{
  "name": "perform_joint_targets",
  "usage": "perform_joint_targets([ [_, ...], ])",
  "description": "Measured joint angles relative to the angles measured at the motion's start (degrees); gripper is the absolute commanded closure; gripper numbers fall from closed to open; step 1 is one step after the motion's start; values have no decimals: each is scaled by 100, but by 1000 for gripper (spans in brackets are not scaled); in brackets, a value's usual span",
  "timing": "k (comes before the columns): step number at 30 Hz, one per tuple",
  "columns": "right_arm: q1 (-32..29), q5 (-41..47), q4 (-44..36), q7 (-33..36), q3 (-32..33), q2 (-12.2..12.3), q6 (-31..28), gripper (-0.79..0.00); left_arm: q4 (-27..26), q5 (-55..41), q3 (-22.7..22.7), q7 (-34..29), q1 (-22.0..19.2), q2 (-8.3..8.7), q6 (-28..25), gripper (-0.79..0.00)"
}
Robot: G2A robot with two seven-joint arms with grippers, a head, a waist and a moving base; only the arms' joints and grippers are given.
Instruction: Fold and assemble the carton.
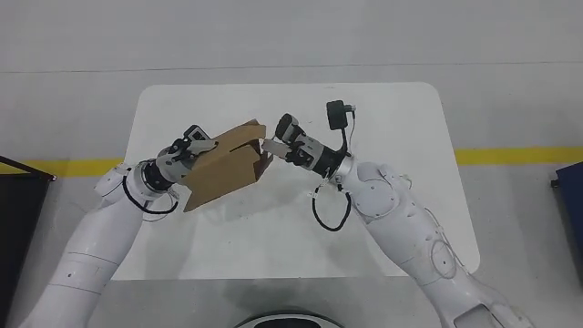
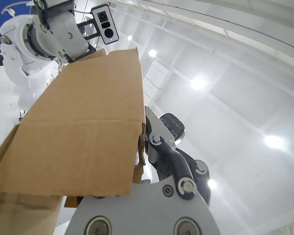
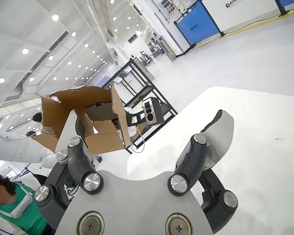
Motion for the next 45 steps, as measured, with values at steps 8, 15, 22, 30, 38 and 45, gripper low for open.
perform_joint_targets([
  [8, -202, 42, -88, -395, 210, 0, -5, -785, -181, -288, -149, 70, 147, -7, 71, 0],
  [15, -380, -110, -216, -107, 381, 47, -113, -785, 96, -719, -320, -140, 149, -23, 314, 0],
  [22, -172, -363, -417, 217, -37, -38, 152, -785, 79, -433, -118, -323, 52, -62, 496, 0],
  [30, 51, -874, -499, 508, -444, -130, 615, -785, 205, -290, -12, -677, -23, -72, 746, 0],
  [38, 28, -999, -542, 309, -431, -166, 773, -785, 102, -1048, 530, -458, -98, 84, 987, 0],
  [45, -307, -1034, -695, 121, -61, -95, 597, -785, 251, -1684, 885, -468, -300, 288, 976, 0],
])
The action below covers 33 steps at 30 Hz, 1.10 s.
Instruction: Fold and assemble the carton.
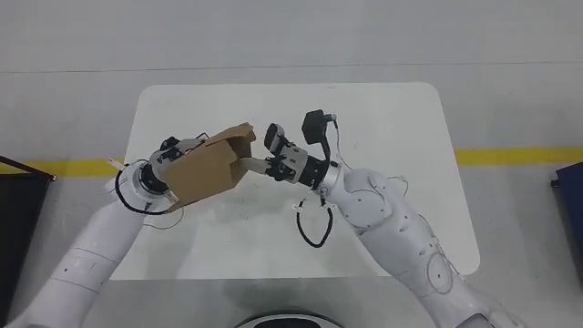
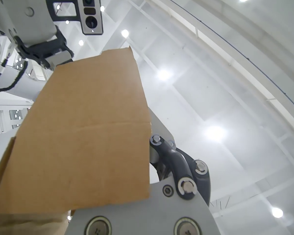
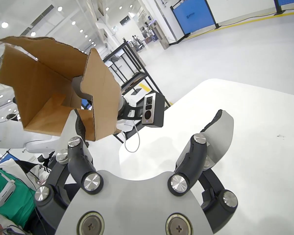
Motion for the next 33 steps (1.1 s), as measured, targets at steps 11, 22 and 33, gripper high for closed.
perform_joint_targets([
  [11, -286, 457, 75, -349, 551, 61, -356, -785, 38, -464, 609, -144, -240, 262, -145, 0],
  [22, 287, 967, 489, 472, 62, -45, -528, -785, 54, -509, 1063, -291, -396, 435, -292, 0],
  [33, 462, 572, 510, 797, -183, -88, -393, -785, 173, -509, 1472, -368, -542, 517, -369, 0],
])
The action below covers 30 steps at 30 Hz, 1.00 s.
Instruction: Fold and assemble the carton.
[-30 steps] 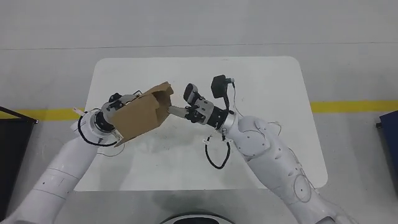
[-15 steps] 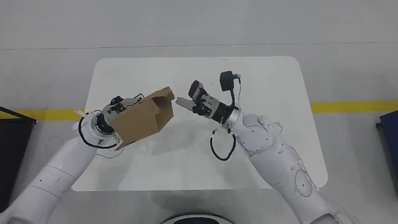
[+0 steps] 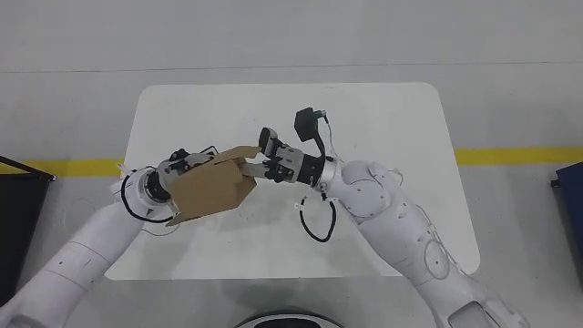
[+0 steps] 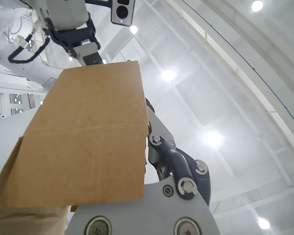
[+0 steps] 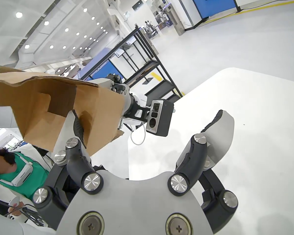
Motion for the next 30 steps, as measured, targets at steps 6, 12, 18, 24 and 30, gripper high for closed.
perform_joint_targets([
  [6, -44, 7, -26, -198, 86, -6, 51, -785, 95, 36, 65, -33, -108, 35, -34, 0],
  [12, -463, 132, -291, -593, 573, 86, -522, -785, 206, 86, -85, -33, -108, 59, -33, 0],
  [18, -892, -280, -800, -740, 820, 155, -991, -785, 258, 278, -169, -32, -97, 42, -34, 0],
  [24, -1028, -1051, -1204, -752, 769, 155, -613, -785, 411, 756, -188, 54, -136, -30, -209, 0],
  [30, -1076, -1722, -1362, -814, 653, 134, -102, -785, 503, 877, -275, 66, -133, -99, -238, 0],
])
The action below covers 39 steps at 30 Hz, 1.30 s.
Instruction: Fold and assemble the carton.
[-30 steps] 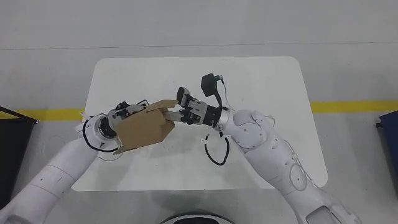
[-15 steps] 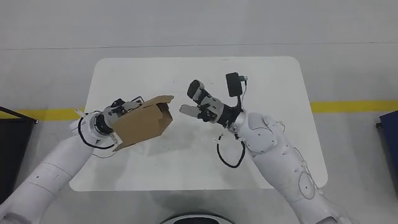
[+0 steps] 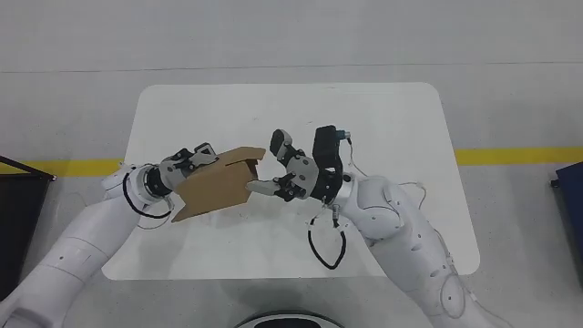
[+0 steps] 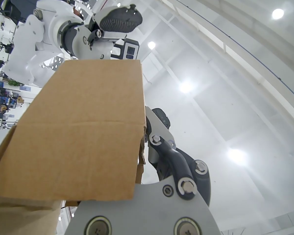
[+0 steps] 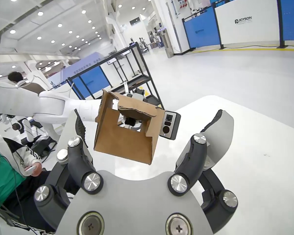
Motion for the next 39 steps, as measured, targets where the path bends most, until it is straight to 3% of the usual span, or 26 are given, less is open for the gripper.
perform_joint_targets([
  [8, 162, -332, 91, 118, -215, -61, 782, -785, -68, 162, -161, -101, 43, -50, 36, 0],
  [17, 419, -429, 160, 322, -479, -130, 1133, -785, -160, 358, -295, -99, 131, -95, 82, 0],
  [22, 445, -389, 198, 299, -488, -143, 1144, -785, -167, 351, -393, -99, 170, -115, 126, 0],
  [31, 213, 542, 386, -38, 97, -68, 462, -785, -271, 237, -593, -99, 301, -128, 206, 0],
  [39, 417, 694, 661, 180, -6, -99, 587, -785, -369, 244, -640, -99, 370, -125, 205, 0],
])
